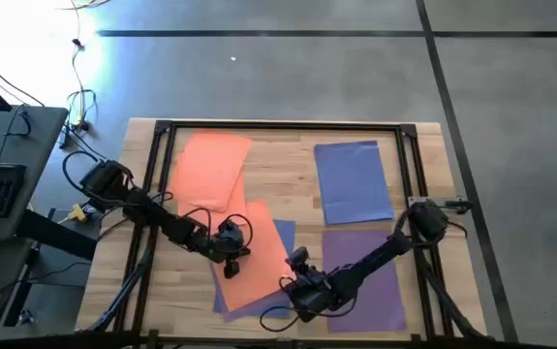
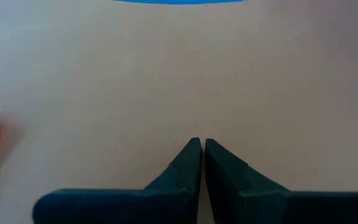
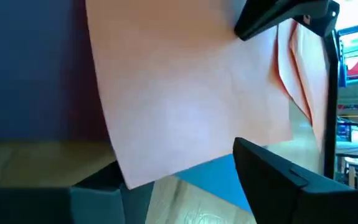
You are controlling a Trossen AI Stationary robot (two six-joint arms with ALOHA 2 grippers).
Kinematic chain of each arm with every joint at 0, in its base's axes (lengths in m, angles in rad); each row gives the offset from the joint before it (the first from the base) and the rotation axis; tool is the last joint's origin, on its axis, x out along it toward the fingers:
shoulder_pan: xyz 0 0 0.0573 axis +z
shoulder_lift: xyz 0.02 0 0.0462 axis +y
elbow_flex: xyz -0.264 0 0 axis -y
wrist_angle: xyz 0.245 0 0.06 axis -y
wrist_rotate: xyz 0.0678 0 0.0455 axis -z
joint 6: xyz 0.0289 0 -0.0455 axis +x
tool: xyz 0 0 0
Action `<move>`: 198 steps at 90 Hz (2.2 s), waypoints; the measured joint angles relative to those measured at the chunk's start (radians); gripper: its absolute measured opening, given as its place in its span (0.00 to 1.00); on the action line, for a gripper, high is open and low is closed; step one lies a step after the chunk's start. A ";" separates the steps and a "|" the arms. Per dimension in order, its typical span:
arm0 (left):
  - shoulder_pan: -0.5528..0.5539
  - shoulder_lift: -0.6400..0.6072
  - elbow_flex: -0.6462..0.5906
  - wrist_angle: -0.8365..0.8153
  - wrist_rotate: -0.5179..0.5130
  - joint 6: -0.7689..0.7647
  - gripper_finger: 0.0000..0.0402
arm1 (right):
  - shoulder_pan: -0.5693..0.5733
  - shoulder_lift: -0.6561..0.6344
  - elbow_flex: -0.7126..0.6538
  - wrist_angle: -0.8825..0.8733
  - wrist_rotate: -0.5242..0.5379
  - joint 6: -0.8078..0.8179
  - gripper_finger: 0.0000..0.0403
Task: Organize paper
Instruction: Stack the orange paper on top of the orange paper
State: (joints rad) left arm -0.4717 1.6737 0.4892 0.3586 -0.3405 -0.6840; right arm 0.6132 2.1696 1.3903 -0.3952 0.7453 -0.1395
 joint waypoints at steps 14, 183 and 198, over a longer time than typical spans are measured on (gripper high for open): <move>0.000 0.000 0.000 0.000 -0.002 0.000 0.00 | 0.001 0.000 0.000 0.073 -0.111 -0.056 0.34; -0.319 -1.002 0.339 -0.577 -0.015 0.480 0.00 | -0.786 -0.004 0.764 0.186 -0.032 -0.538 0.00; -0.350 -1.030 0.339 -0.659 -0.048 0.476 0.00 | -0.834 -0.004 0.761 0.311 -0.267 -0.510 0.00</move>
State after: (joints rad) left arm -0.8215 0.6441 0.8280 -0.3004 -0.3886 -0.2081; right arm -0.2206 2.1655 2.1514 -0.0844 0.4781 -0.6496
